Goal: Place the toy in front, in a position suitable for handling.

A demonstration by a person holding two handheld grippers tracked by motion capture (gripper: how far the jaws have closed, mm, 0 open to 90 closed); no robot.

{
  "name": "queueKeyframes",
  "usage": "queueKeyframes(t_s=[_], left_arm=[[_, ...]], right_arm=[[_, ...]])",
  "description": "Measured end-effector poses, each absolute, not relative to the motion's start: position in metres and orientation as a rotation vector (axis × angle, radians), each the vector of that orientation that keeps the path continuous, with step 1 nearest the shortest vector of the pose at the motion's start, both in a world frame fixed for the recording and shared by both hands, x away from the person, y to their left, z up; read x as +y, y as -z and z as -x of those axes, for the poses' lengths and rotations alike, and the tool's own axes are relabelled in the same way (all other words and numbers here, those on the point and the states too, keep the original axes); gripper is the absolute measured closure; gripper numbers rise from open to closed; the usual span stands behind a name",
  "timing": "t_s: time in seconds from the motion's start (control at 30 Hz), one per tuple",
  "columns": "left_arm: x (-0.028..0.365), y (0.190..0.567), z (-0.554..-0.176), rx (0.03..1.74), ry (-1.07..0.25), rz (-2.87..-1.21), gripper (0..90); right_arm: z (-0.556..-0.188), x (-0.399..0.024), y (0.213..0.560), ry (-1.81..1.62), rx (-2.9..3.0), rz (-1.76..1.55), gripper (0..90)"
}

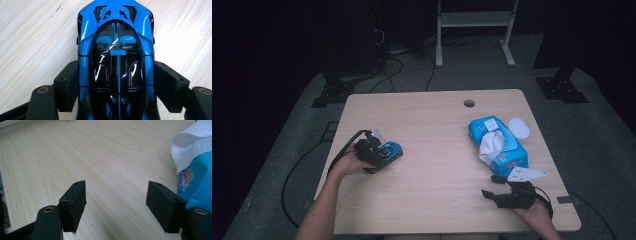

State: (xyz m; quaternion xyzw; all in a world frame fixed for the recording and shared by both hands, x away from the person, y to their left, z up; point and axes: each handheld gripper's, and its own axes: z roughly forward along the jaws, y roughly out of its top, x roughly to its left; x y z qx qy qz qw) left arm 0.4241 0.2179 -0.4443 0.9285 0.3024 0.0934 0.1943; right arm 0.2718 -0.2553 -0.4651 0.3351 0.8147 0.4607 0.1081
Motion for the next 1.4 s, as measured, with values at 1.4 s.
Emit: queueKeyframes(t_s=[1.4], left_arm=[[0.06, 0.431, -0.367, 0.353, -0.187, -2.55, 27.9]], right_arm=[[-0.272, -0.27, 0.459, -1.4, 2.304, -1.024, 31.9]])
